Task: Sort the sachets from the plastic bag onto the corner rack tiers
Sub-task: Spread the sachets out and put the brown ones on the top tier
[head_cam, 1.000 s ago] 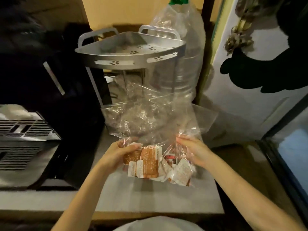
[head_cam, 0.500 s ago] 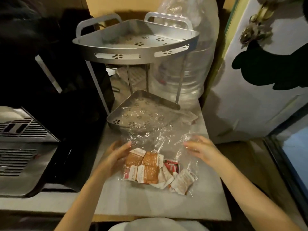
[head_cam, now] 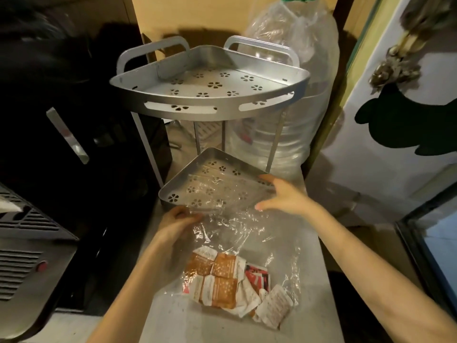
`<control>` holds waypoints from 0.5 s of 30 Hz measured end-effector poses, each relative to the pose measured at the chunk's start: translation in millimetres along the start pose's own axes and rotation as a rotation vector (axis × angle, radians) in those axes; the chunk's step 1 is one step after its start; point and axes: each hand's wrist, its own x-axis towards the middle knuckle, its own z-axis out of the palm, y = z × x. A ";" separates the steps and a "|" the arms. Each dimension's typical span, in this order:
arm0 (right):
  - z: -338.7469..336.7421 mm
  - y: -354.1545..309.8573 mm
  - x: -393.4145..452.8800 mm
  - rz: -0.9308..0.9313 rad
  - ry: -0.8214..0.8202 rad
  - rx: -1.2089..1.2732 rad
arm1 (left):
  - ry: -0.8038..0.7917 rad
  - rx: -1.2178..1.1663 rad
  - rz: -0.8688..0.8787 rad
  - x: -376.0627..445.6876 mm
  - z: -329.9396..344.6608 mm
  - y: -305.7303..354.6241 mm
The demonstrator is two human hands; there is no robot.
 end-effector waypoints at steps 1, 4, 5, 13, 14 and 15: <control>-0.7 -4.8 7.3 0.003 -0.028 -0.014 | -0.001 0.013 0.018 2.8 0.9 1.5; -3.9 -20.3 22.6 -0.002 -0.096 -0.021 | -0.020 0.057 0.035 5.0 3.8 7.8; -5.6 -24.2 26.1 0.000 -0.120 -0.029 | -0.034 0.032 0.021 3.6 3.7 8.9; -24.1 -39.1 32.9 0.105 -0.381 -0.066 | -0.078 -0.035 0.009 7.8 1.4 13.9; -25.8 -40.4 31.8 0.106 -0.373 -0.085 | -0.082 -0.074 0.005 6.4 3.7 14.6; -27.4 -41.2 31.2 0.104 -0.359 -0.091 | -0.088 -0.101 0.005 5.2 5.7 15.1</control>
